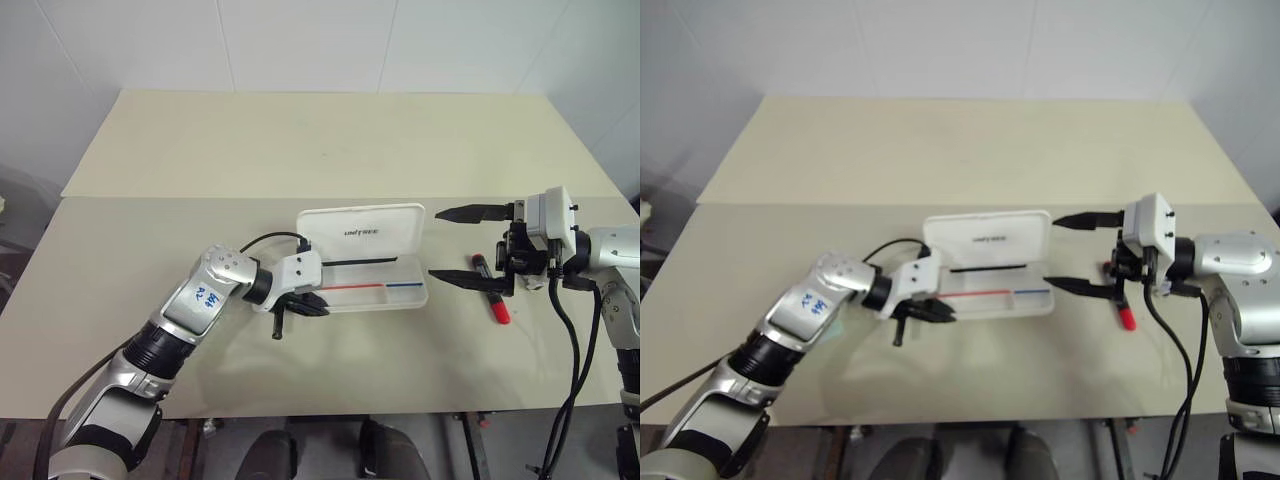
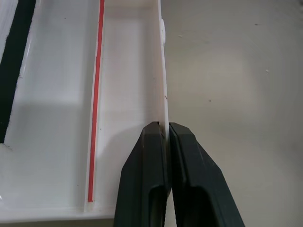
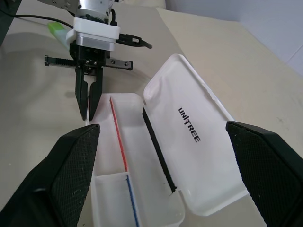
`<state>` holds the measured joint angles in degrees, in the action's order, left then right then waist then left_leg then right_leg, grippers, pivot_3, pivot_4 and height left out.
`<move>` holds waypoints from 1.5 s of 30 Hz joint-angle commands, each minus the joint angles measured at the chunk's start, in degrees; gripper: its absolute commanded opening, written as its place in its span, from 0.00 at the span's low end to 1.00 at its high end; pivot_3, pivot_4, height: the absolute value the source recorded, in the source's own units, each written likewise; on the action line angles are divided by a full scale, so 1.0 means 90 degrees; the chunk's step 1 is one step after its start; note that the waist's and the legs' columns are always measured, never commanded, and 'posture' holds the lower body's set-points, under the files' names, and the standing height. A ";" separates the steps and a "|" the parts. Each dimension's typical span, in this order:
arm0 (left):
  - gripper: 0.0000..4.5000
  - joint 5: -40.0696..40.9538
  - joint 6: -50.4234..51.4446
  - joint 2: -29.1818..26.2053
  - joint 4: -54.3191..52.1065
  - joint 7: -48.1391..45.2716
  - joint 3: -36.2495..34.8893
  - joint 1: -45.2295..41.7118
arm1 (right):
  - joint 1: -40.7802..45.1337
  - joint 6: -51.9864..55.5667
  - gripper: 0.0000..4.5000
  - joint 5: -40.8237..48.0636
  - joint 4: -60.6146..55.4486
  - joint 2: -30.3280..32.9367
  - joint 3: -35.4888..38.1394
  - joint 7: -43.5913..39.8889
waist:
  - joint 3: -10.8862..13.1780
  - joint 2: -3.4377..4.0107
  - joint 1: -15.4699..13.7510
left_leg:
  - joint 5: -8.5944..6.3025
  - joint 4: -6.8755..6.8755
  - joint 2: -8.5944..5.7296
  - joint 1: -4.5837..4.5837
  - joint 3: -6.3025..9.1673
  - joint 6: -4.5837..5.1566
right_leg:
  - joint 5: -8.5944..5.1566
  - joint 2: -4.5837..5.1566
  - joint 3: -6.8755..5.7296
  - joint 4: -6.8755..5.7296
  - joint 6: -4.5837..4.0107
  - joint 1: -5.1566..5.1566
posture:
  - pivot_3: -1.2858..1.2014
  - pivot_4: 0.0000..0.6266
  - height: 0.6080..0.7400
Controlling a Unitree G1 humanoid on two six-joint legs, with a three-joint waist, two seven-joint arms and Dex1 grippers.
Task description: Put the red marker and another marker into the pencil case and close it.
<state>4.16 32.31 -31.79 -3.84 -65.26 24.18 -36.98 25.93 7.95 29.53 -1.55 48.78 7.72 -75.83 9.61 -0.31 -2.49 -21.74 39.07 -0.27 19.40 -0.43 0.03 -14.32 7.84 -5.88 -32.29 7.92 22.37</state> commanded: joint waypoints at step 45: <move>0.99 0.2878 0.1914 0.0064 -0.1862 0.0609 -0.2324 0.1197 | -0.1725 0.1247 1.00 0.0221 -0.0968 -0.0223 0.1048 0.2075 | 0.0004 0.0008 0.0008 | 0.0001 0.0017 0.0017 -0.0021 0.0000 -0.0011 | -0.0001 -0.0005 -0.0012 0.0024 -0.0002 -0.0037 | 0.52 0.24 1.00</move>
<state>28.90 52.00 -30.49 -18.06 -58.85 4.29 -26.67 10.73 19.01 31.95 -8.29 46.80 14.46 -59.14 9.65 -0.23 -2.42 -21.73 39.22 -0.12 19.20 -0.44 -0.08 -14.33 7.79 -5.98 -32.08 7.90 22.05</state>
